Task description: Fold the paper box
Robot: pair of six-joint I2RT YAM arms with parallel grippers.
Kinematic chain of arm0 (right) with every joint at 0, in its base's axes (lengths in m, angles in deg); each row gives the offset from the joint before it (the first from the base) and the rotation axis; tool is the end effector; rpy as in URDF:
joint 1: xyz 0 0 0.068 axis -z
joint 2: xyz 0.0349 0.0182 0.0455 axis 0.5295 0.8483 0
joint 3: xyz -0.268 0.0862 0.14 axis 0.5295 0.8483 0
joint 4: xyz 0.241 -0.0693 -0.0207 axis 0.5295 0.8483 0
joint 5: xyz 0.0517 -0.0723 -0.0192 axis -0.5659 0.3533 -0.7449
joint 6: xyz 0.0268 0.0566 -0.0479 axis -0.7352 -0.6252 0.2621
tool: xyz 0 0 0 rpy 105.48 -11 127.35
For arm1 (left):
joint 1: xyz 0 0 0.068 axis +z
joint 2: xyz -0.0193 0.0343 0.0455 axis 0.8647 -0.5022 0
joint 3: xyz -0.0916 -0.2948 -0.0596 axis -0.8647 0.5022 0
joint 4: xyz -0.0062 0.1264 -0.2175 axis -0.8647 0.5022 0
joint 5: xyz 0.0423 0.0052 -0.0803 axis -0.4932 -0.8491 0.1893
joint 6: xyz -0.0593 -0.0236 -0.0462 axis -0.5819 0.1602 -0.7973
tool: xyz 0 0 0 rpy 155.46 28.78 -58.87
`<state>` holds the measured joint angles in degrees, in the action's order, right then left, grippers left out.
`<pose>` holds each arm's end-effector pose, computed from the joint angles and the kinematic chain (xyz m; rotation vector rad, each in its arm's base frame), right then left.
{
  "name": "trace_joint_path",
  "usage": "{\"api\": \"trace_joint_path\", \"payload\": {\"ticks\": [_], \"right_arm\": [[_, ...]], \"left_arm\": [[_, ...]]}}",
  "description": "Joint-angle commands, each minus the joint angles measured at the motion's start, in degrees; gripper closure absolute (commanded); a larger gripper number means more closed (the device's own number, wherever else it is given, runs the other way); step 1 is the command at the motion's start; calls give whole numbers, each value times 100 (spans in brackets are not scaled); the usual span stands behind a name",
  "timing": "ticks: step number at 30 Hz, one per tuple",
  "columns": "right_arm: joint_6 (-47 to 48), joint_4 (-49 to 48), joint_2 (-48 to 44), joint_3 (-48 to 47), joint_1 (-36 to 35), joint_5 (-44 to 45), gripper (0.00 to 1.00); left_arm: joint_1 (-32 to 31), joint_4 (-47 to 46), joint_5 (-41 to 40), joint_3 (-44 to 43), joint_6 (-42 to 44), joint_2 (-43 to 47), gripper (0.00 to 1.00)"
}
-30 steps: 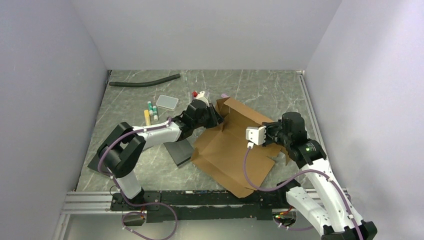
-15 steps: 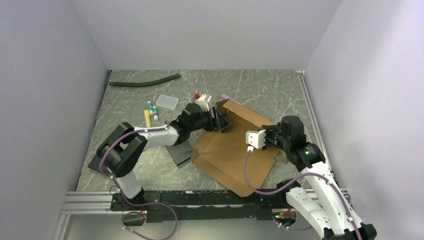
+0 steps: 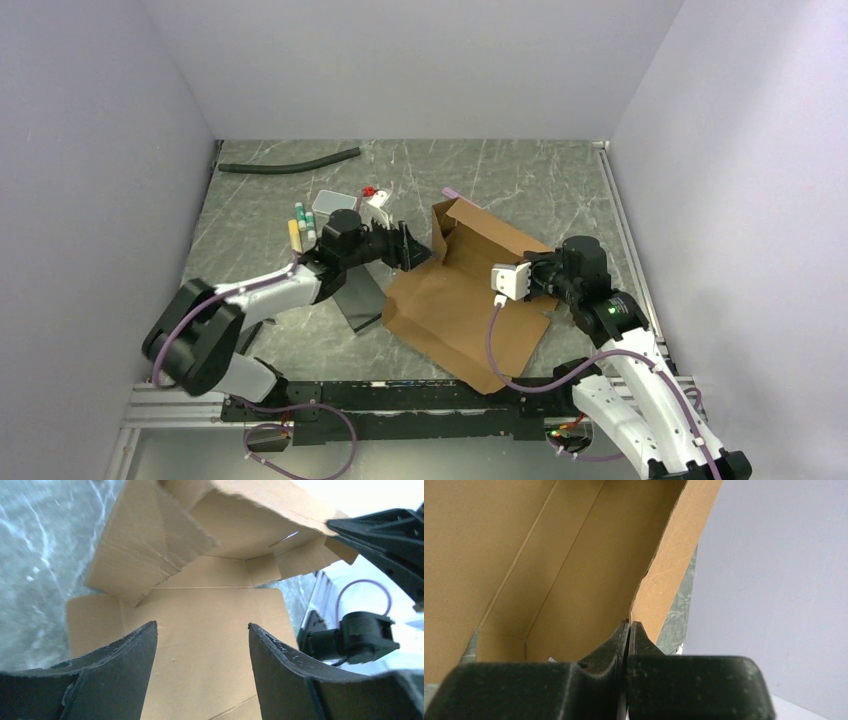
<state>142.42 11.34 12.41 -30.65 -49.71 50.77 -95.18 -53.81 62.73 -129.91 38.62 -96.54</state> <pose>0.1208 0.0583 0.2851 -1.7420 1.2971 -0.3261 0.2544 -0.2180 0.2641 0.4123 1.9296 -1.2364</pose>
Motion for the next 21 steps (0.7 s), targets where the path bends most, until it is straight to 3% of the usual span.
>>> {"api": "trace_joint_path", "payload": {"ticks": [1, 5, 10, 16, 21], "right_arm": [[-32, 342, 22, 125, -63, -107, 100], [-52, 372, 84, 60, -63, -209, 100], [-104, 385, 165, -24, -63, -278, 100], [-144, 422, 198, -66, -59, -322, 100], [-163, 409, 219, -87, -63, -350, 100]], "left_arm": [[9, 920, -904, 112, 1622, 871, 27], [9, 411, -1333, 223, 2717, 790, 18], [9, -146, -1294, -198, 3612, -170, 15], [9, -1580, -766, -372, 4028, -1108, 16], [23, -1833, -366, -819, 4035, -1725, 17]]}}
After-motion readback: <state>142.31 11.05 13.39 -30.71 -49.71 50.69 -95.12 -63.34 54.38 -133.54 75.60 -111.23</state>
